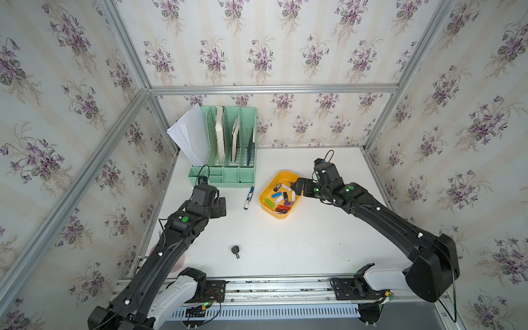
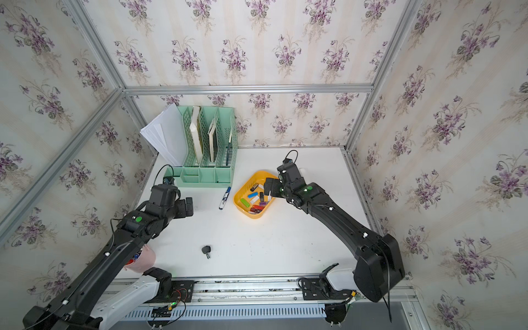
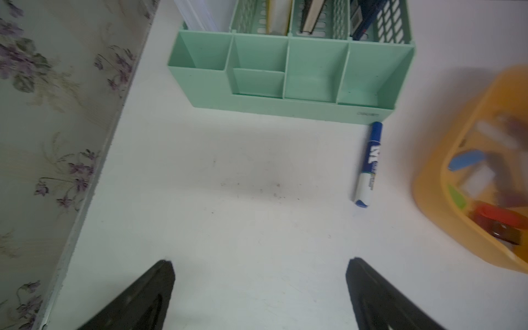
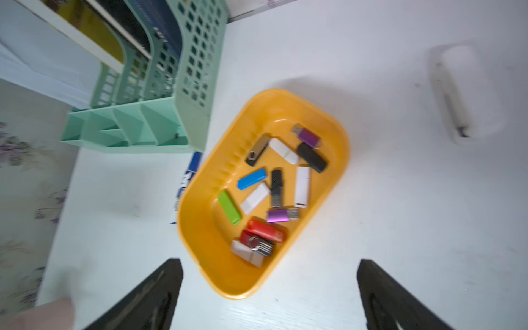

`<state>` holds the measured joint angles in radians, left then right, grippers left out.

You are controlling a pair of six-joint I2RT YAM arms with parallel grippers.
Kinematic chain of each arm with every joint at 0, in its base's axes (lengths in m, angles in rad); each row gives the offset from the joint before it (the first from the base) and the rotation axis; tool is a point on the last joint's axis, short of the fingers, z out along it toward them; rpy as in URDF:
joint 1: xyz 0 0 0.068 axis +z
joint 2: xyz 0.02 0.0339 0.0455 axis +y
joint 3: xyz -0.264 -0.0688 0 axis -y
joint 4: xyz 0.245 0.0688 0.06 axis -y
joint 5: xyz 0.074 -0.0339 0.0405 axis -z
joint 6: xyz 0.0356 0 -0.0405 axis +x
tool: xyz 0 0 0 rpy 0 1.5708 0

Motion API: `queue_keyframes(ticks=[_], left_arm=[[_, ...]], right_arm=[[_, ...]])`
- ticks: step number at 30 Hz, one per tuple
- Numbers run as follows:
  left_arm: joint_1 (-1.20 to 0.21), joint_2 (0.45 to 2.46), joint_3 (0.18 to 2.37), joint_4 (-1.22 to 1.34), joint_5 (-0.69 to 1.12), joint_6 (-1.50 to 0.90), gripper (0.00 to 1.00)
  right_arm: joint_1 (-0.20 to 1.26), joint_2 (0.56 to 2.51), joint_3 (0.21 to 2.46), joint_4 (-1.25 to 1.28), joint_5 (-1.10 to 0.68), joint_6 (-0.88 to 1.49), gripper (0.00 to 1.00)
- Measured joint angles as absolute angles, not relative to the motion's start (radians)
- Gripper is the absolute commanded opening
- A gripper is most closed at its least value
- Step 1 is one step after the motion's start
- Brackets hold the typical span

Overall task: Put the usb flash drive into the storage box
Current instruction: Reset both arms

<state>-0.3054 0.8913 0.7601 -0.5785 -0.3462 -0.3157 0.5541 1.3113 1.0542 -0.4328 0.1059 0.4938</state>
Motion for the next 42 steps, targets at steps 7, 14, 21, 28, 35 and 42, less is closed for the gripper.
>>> queue_keyframes(ticks=[7, 14, 21, 28, 35, 42], left_arm=[[-0.267, 0.979, 0.517, -0.152, -0.567, -0.122, 0.99], [-0.219, 1.203, 0.337, 0.334, -0.564, -0.045, 0.99], [-0.16, 1.448, 0.43, 0.614, -0.379, 0.068, 0.99], [-0.057, 1.506, 0.421, 0.716, -0.191, 0.06, 0.99], [-0.045, 1.501, 0.432, 0.704, -0.112, 0.055, 0.99], [-0.044, 1.5, 0.432, 0.703, -0.097, 0.052, 0.99]], right_arm=[[0.55, 1.11, 0.701, -0.16, 0.485, 0.289, 1.0], [0.382, 1.079, 0.438, 0.249, 0.579, 0.104, 1.0], [0.232, 1.227, 0.329, 0.627, 0.434, 0.043, 1.0], [0.156, 1.468, 0.205, 1.063, 0.305, -0.055, 1.0], [0.08, 1.537, 0.191, 1.291, 0.227, 0.001, 1.0], [0.077, 1.537, 0.208, 1.281, 0.187, 0.001, 1.0]])
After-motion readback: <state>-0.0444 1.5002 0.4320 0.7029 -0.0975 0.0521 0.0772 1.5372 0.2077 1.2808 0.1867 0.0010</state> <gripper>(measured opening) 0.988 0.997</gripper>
